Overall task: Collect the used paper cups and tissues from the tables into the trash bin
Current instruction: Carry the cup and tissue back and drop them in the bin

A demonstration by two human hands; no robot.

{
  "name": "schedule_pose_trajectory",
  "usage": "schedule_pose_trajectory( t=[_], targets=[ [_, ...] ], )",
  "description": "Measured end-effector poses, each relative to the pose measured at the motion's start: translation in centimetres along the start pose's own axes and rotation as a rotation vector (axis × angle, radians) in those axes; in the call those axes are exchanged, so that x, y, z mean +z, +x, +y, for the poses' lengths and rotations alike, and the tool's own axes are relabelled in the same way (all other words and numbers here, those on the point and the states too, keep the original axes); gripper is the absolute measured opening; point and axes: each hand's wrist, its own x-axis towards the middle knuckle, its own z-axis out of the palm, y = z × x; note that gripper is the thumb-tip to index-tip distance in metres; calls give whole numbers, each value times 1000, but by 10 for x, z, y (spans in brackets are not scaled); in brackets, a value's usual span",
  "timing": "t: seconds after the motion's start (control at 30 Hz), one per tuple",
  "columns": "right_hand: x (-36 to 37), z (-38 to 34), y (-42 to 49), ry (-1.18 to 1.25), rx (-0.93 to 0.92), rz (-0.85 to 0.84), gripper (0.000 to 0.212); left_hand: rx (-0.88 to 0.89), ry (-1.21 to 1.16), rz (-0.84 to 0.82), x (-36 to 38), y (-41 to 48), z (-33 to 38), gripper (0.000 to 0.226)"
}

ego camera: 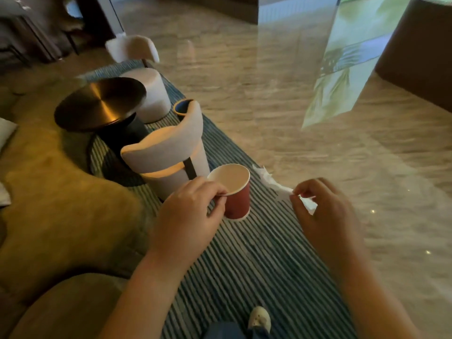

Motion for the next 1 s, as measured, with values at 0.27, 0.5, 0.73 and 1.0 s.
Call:
schedule_pose_trajectory(
  t=[0.27, 0.5, 0.73, 1.0],
  targets=[
    [50, 49, 120, 30, 3, -176, 14, -112, -19, -45, 55, 109, -47, 13],
    [85, 93, 253, -43, 2, -237, 16, -149, -35, -29, 122, 239, -99, 12],
    [100, 98, 431, -61, -50, -175, 10, -186, -82, -20, 160, 408, -155, 13],
    [166, 145, 572, 13, 12, -221, 16, -161, -81, -11, 202, 545, -201, 15]
  ],
)
